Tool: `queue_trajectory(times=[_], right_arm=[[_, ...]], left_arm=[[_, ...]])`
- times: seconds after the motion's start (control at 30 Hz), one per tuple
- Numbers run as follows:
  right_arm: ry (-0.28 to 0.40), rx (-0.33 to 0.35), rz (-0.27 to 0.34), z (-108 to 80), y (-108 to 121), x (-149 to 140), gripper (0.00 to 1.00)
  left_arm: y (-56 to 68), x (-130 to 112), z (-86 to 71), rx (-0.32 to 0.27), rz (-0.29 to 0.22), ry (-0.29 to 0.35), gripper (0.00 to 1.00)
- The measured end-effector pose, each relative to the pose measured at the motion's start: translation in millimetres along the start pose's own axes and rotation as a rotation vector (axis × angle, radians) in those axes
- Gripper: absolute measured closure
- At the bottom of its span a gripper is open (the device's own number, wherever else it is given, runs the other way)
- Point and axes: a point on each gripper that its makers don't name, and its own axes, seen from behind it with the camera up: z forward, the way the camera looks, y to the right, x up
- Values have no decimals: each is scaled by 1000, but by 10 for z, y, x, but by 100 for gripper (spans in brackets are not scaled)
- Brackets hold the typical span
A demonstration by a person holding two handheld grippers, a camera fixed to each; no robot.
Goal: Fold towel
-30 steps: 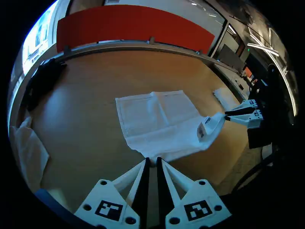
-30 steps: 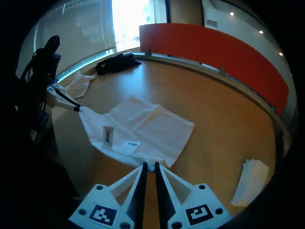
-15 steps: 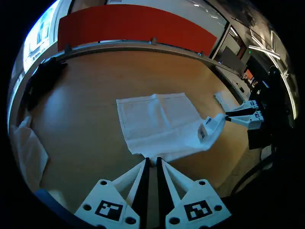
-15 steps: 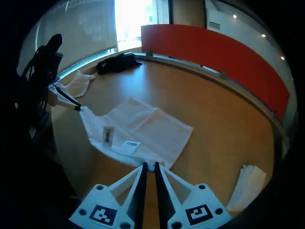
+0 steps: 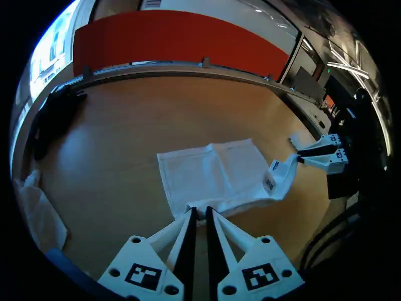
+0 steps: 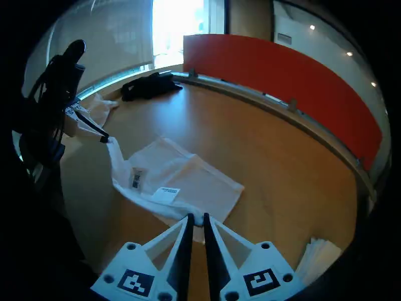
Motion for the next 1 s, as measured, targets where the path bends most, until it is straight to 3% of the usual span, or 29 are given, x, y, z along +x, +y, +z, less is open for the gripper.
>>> queue_trajectory(times=[0.47, 1.0], right_arm=[[-2, -47, 37, 398, 429, 181, 85], [-49, -65, 54, 697, 569, 39, 85]], left_arm=[[-279, 299, 380, 19, 5, 6, 87], [-454, 362, 747, 27, 7, -4, 87]])
